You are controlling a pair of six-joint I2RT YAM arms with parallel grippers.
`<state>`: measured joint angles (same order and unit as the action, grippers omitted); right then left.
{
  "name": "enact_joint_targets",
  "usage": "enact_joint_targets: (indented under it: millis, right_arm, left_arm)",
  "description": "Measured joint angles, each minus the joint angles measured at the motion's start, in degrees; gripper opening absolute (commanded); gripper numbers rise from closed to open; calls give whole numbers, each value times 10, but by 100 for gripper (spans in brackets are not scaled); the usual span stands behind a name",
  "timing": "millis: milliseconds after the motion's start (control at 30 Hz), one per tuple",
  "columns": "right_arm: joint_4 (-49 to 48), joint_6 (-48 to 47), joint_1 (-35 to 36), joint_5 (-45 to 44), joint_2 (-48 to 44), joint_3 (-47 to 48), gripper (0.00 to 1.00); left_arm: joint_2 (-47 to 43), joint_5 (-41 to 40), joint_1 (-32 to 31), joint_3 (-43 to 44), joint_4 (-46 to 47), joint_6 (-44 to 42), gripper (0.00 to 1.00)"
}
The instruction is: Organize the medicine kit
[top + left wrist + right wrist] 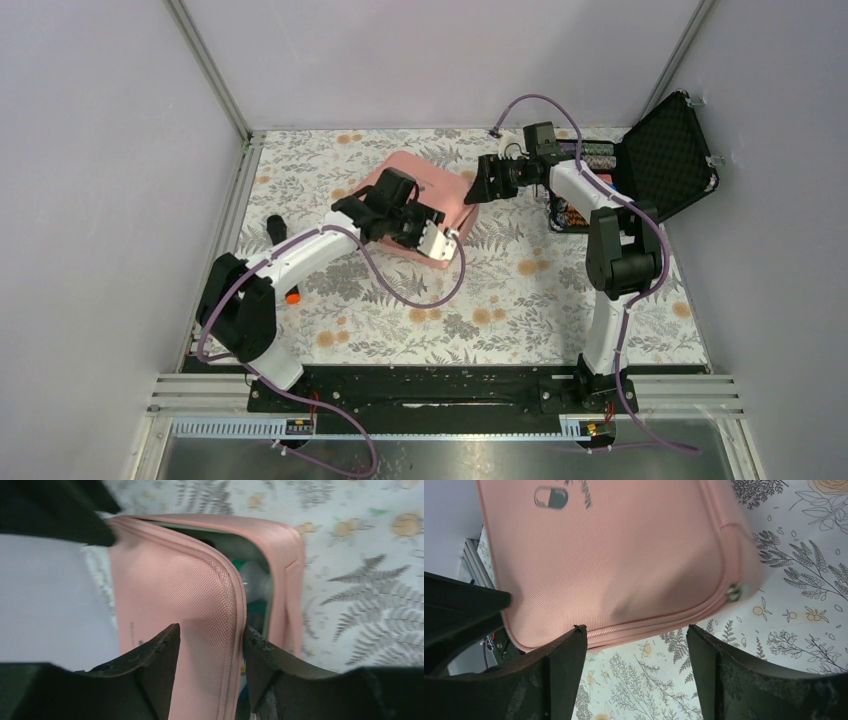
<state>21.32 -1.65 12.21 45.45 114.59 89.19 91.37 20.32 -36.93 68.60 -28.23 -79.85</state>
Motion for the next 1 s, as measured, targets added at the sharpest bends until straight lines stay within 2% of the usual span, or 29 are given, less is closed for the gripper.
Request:
enact_joint_targets:
  millis: [133,267,333,533,700,900,1000]
  right_arm:
    - [-12,4,0,5,-2,-15,80]
    - [-14,-10,-1,-14,-26,-50,81]
    - [-17,-26,-2,-31,-53,-74,81]
    - [-73,-113,-3,-86,-187,-167,80]
    - [-122,-188,-3,-138,-239,-210,76]
    - [-156,-288,21,-185,-222,-219,69]
    - [-177,-332,59,-222,-196,-218,60]
  left_arm:
    - [0,-2,8,47,23,22,35]
    - [1,-12,13,54,69,46,23]
    - [3,-17,13,54,87,62,19]
    - [10,-26,13,54,147,111,0]
    - [24,-36,13,54,181,156,0]
    - [29,-46,13,50,208,198,0]
    - [29,-47,13,49,211,211,0]
